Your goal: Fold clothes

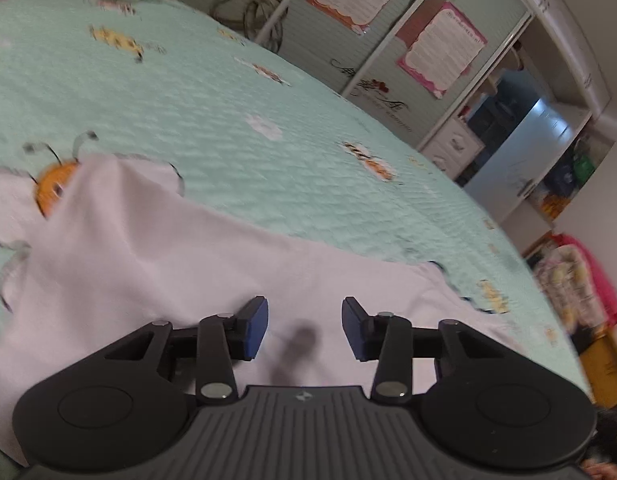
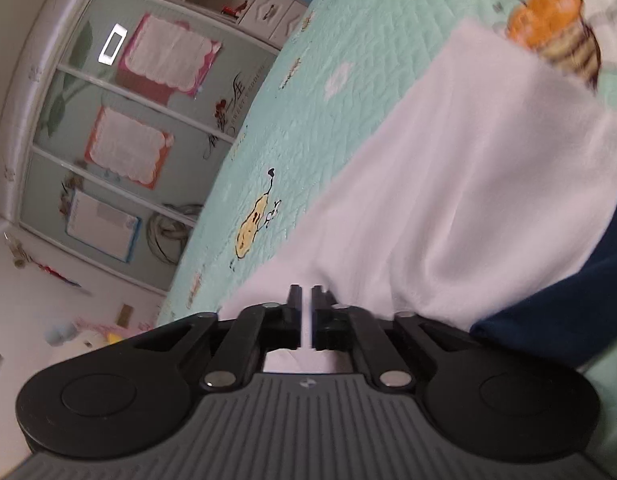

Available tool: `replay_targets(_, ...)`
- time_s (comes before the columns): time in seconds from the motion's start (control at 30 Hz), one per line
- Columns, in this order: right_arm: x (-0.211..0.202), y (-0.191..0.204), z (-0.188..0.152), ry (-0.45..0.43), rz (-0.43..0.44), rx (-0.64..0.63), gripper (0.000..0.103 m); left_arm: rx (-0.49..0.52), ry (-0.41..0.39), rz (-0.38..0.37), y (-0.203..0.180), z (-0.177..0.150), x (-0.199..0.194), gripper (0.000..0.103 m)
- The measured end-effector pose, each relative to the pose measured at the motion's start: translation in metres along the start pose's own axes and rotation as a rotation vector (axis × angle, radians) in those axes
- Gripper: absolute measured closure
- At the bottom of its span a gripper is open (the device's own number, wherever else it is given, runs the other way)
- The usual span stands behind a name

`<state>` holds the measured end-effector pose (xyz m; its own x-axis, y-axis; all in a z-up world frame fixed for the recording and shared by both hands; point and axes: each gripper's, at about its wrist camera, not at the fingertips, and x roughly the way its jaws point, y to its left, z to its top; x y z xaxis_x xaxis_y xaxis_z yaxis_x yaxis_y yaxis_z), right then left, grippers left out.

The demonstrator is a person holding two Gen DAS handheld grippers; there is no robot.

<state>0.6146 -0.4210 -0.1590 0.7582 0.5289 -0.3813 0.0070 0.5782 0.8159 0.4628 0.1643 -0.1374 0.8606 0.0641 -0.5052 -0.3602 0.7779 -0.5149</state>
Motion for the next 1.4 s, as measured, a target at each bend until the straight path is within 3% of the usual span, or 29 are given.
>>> replay_targets(0.03, -0.002, 0.002, 0.001, -0.006, 0.006, -0.005, 0.080, 0.003, -0.020, 0.015, -0.004, -0.001, -0.006, 0.057)
replay_targets(0.07, -0.003, 0.007, -0.001, -0.002, 0.025, -0.029, 0.079, 0.008, -0.044, 0.028, -0.009, -0.003, -0.014, 0.055)
replay_targets(0.13, 0.001, 0.020, -0.010, 0.053, 0.081, -0.088, 0.079, 0.073, -0.060, -0.020, -0.028, -0.011, -0.028, 0.050)
replay_targets(0.2, 0.009, 0.035, -0.024, 0.135, 0.092, -0.149, 0.077, 0.164, -0.007, -0.086, -0.051, -0.024, -0.034, 0.047)
replay_targets(0.33, 0.010, 0.047, -0.056, 0.292, 0.091, -0.188, 0.076, 0.268, 0.147, -0.116, -0.079, -0.057, -0.042, 0.047)
replay_targets(0.5, -0.058, 0.043, -0.112, 0.438, 0.170, -0.213, 0.076, 0.395, 0.223, -0.137, -0.094, -0.106, -0.099, 0.046)
replay_targets(0.67, -0.164, 0.028, -0.161, 0.566, 0.182, -0.247, 0.076, 0.490, 0.232, -0.058, -0.078, -0.153, -0.163, 0.044)
replay_targets(0.77, -0.231, 0.016, -0.184, 0.633, 0.177, -0.256, 0.075, 0.514, 0.222, 0.005, -0.057, -0.156, -0.185, 0.043)
replay_targets(0.8, -0.253, 0.011, -0.191, 0.660, 0.170, -0.255, 0.075, 0.520, 0.216, 0.024, -0.053, -0.153, -0.189, 0.048)
replay_targets(0.9, -0.311, -0.003, -0.202, 0.726, 0.147, -0.228, 0.075, 0.452, 0.184, 0.156, -0.041, -0.137, -0.200, 0.048)
replay_targets(0.97, -0.317, -0.003, -0.200, 0.707, 0.157, -0.215, 0.074, 0.380, 0.144, 0.184, -0.034, -0.126, -0.212, 0.048)
replay_targets(1.07, -0.318, -0.001, -0.195, 0.656, 0.178, -0.192, 0.067, 0.319, 0.090, 0.115, -0.045, -0.127, -0.241, 0.047)
replay_targets(1.13, -0.319, 0.000, -0.192, 0.622, 0.192, -0.177, 0.067, 0.324, 0.096, 0.018, -0.065, -0.141, -0.257, 0.042)
replay_targets(1.2, -0.320, 0.002, -0.189, 0.588, 0.206, -0.162, 0.067, 0.327, 0.160, -0.082, -0.085, -0.164, -0.265, 0.040)
replay_targets(1.3, -0.322, 0.003, -0.184, 0.537, 0.227, -0.139, 0.067, 0.333, 0.319, -0.201, -0.103, -0.208, -0.270, 0.040)
replay_targets(1.4, -0.311, 0.003, -0.207, 0.615, 0.202, -0.138, 0.067, 0.403, 0.430, -0.194, -0.102, -0.246, -0.282, 0.042)
